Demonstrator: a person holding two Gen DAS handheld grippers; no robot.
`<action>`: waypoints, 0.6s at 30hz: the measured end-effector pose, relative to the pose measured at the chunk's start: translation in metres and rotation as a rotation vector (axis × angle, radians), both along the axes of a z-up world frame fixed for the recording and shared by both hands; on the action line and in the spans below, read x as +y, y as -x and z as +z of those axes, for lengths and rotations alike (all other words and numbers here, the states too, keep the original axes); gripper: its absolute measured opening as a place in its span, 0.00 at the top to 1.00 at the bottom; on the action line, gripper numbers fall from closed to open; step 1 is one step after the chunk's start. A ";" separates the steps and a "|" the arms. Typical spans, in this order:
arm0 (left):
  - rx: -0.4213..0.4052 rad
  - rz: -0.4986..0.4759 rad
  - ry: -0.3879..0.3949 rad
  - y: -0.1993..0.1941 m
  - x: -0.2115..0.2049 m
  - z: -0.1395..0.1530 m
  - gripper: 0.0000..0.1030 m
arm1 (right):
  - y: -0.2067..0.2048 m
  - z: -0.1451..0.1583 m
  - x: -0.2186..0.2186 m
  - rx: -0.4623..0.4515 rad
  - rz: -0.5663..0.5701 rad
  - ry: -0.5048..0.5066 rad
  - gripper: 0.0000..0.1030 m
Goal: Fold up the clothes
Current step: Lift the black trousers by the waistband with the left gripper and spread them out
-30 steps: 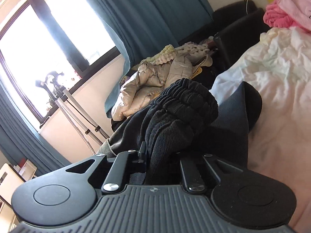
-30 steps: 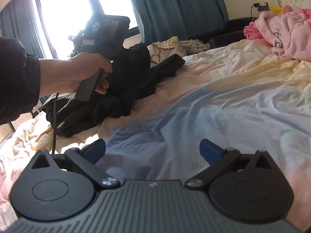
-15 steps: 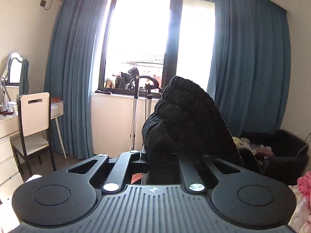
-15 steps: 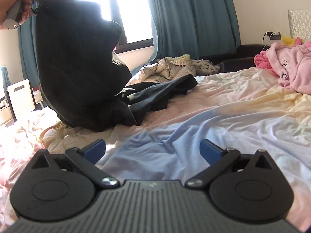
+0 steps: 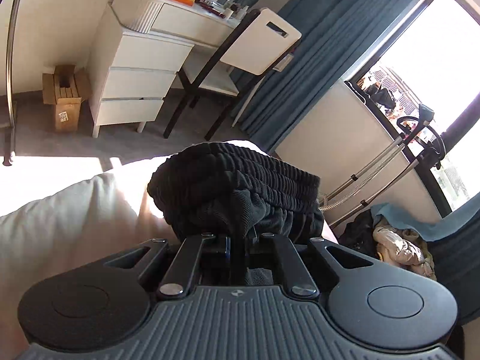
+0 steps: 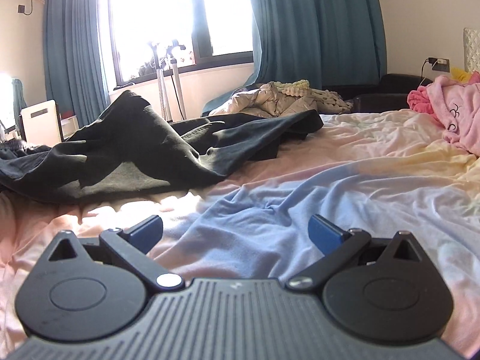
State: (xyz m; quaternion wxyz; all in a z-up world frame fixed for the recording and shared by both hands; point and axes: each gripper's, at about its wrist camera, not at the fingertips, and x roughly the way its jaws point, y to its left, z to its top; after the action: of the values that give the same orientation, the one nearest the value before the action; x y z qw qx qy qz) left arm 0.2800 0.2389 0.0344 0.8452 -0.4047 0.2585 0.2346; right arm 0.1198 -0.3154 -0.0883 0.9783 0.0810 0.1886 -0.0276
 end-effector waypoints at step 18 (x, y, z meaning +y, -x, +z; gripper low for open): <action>-0.220 -0.455 -0.178 0.018 0.059 0.025 0.42 | -0.010 -0.010 0.034 0.077 0.117 -0.035 0.00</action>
State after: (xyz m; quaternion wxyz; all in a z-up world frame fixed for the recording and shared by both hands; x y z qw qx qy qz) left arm 0.2617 0.2980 0.0598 0.9314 -0.2834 0.2279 0.0148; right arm 0.1294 -0.2811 -0.0984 0.9687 0.0858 0.2311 0.0297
